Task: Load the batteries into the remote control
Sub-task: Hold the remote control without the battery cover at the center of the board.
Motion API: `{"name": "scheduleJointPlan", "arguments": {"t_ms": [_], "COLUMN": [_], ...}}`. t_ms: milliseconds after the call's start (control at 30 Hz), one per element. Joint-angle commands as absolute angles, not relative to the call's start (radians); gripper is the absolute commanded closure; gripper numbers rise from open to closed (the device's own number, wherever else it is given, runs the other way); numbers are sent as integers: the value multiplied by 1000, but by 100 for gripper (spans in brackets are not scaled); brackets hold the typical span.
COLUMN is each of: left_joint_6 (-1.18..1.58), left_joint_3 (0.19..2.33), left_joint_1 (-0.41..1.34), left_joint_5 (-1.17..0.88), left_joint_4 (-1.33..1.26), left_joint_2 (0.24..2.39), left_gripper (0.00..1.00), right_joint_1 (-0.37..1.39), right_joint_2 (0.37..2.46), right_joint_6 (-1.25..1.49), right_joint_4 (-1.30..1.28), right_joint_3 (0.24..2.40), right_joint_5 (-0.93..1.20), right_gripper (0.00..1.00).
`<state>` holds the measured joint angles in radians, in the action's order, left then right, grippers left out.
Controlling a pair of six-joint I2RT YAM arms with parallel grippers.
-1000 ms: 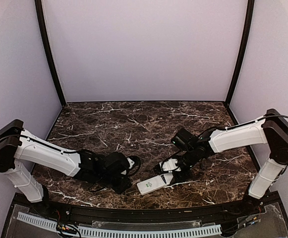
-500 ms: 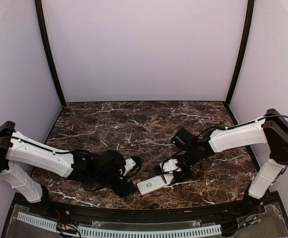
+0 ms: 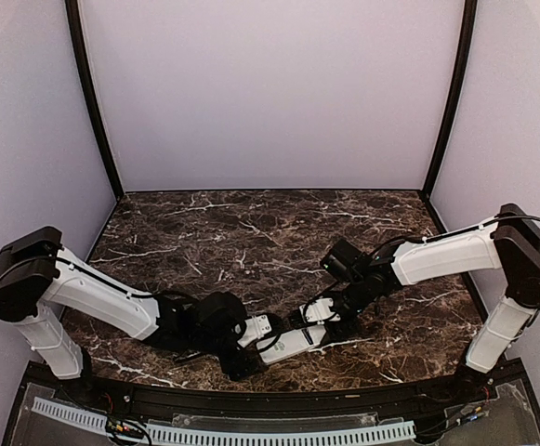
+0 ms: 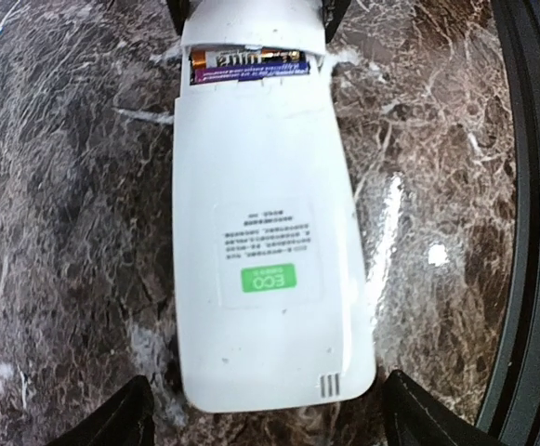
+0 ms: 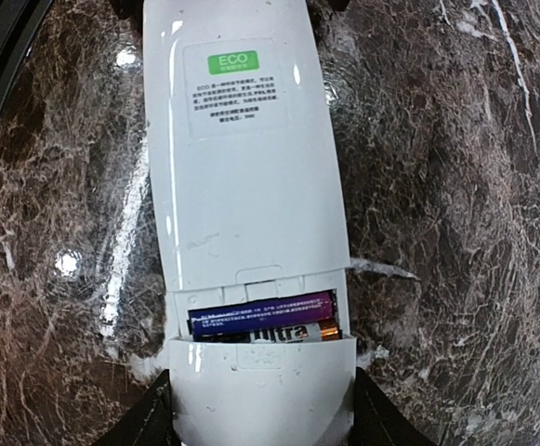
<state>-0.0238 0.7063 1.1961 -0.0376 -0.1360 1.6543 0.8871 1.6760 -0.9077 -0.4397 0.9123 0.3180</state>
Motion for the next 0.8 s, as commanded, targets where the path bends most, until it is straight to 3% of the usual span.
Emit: {"name": "scheduleJointPlan", "arguments": {"t_ms": [0, 233, 467, 633, 767], "left_joint_6": [-94, -114, -149, -181, -193], "left_joint_3": [737, 763, 754, 752, 749], "left_joint_1": [1195, 1176, 1144, 1141, 1141], "left_joint_5": [-82, -132, -190, -225, -225], "left_joint_4": [-176, -171, -160, -146, -138], "left_joint_2": [1686, 1736, 1737, 1741, 1742], "left_gripper": [16, 20, 36, 53, 56], "right_joint_1": [881, 881, 879, 873, 867], "right_joint_2": [1660, 1661, 1642, 1634, 1633], "right_joint_6": [-907, -907, -917, -914, -913], "right_joint_4": [-468, -470, -490, -492, -498], "right_joint_3": [927, 928, 930, 925, 928], "right_joint_5": [330, 336, 324, 323, 322], "right_gripper": [48, 48, 48, 49, 48]}}
